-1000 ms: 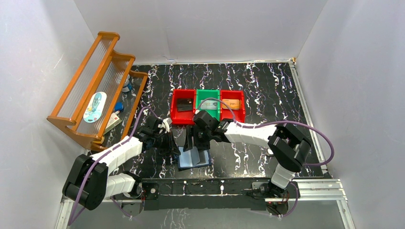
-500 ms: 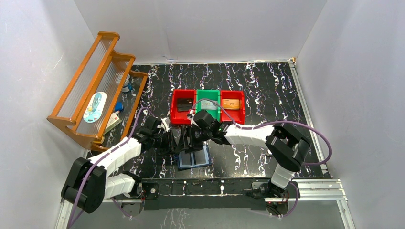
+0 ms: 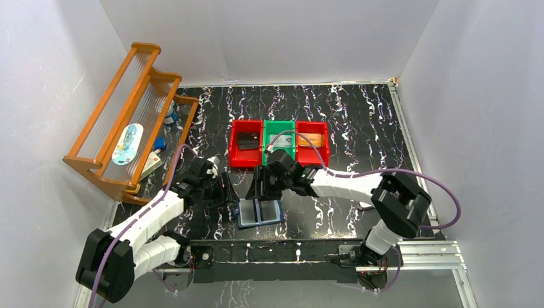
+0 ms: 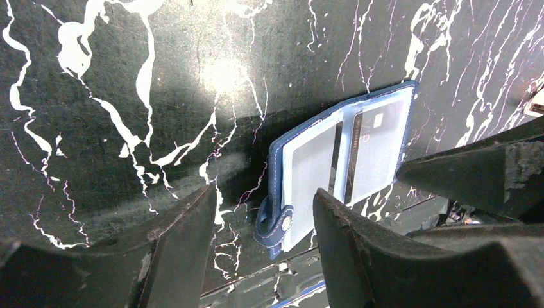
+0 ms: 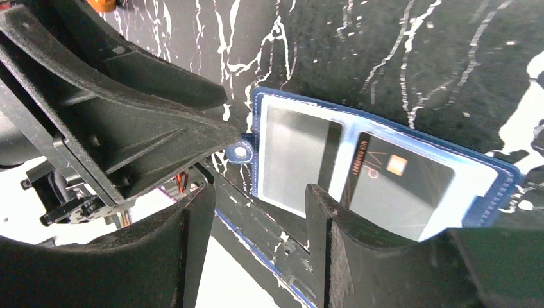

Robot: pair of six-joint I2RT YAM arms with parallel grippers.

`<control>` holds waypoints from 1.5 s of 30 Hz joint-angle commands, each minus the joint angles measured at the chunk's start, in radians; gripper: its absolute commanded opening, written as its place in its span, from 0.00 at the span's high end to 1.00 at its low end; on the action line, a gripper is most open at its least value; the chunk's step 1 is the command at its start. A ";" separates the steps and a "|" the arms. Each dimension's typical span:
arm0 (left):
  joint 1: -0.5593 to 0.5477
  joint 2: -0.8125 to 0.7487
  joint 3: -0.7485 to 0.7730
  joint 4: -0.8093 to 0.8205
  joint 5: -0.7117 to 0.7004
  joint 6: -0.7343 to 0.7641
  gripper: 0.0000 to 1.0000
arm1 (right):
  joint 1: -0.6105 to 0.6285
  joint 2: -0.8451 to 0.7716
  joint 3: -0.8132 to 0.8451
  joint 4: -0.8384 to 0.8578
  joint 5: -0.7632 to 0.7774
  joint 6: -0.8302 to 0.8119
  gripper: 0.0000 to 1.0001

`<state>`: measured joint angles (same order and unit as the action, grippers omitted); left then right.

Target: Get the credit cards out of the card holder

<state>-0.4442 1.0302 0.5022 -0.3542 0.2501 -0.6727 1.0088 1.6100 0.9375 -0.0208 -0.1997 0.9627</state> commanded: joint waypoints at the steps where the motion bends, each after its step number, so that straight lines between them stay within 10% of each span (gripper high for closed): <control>1: 0.001 -0.020 0.042 -0.025 0.004 0.011 0.43 | -0.024 -0.080 -0.046 -0.022 0.103 0.045 0.39; 24: 0.000 0.172 0.029 0.072 0.192 0.069 0.58 | -0.056 0.060 -0.102 0.195 -0.180 0.118 0.55; 45: 0.000 0.227 0.038 0.090 0.182 0.087 0.94 | -0.058 0.112 -0.070 0.069 -0.120 0.102 0.57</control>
<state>-0.4442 1.2476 0.5137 -0.2611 0.4149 -0.5945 0.9527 1.7042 0.8238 0.1101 -0.3466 1.0744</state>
